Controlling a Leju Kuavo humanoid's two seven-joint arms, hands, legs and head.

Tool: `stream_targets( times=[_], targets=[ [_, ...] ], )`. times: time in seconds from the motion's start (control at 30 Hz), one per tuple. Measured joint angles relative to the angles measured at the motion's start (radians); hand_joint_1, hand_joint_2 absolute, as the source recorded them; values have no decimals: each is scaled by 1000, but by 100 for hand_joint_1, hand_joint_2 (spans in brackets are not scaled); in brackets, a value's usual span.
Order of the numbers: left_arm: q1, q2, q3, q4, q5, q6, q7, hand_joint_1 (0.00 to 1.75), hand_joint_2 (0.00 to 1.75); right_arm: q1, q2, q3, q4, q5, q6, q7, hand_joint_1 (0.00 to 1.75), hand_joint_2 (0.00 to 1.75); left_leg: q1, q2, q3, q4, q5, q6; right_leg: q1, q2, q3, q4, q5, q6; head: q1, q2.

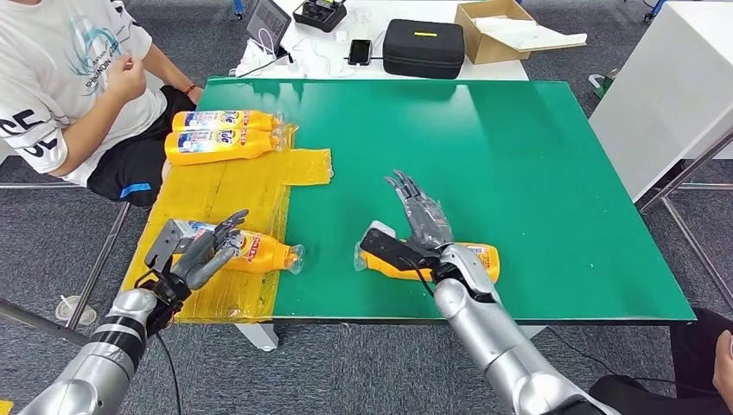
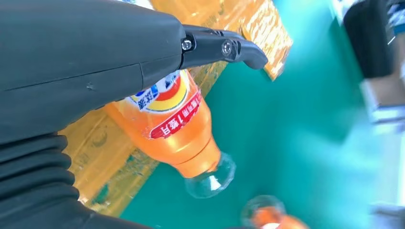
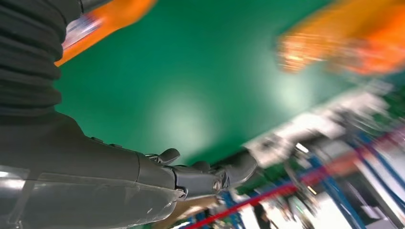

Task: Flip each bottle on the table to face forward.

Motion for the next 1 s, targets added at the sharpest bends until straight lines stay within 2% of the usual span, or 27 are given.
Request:
stream_targets(
  times=[0.07, 0.23, 0.37, 0.53, 0.87, 1.0],
  targets=[
    [17, -4, 21, -17, 49, 23, 0, 0, 0, -13, -25, -5, 11, 15, 39, 36, 0, 175, 0, 0, -1, 0, 0, 0, 0, 0, -1, 0, 0, 0, 0, 0],
    [32, -15, 53, -39, 89, 69, 2, 0, 0, -20, -52, -12, 15, 25, 76, 65, 0, 175, 0, 0, -1, 0, 0, 0, 0, 0, -1, 0, 0, 0, 0, 0],
    [85, -83, 176, -139, 171, 242, 8, 0, 175, -19, -146, -37, 17, 51, 188, 127, 0, 175, 0, 0, -4, 0, 0, 0, 0, 0, -4, 0, 0, 0, 0, 0],
    [104, -115, 210, -197, 152, 322, 11, 0, 175, -11, -160, -45, 12, 50, 220, 110, 0, 175, 0, 0, -5, 0, 0, 0, 0, 0, -5, 0, 0, 0, 0, 0],
    [117, -141, 213, -252, 110, 377, 12, 0, 175, 11, -164, -44, -18, 2, 263, 51, 0, 175, 0, 0, -5, 0, 0, 0, 0, 0, -5, 0, 0, 0, 0, 0],
    [118, -147, 204, -272, 106, 402, 13, 0, 175, 36, -158, -41, -46, -29, 245, 10, 0, 175, 0, 0, -7, 0, 0, 0, 0, 0, -6, 0, 0, 0, 0, 0]
  ],
)
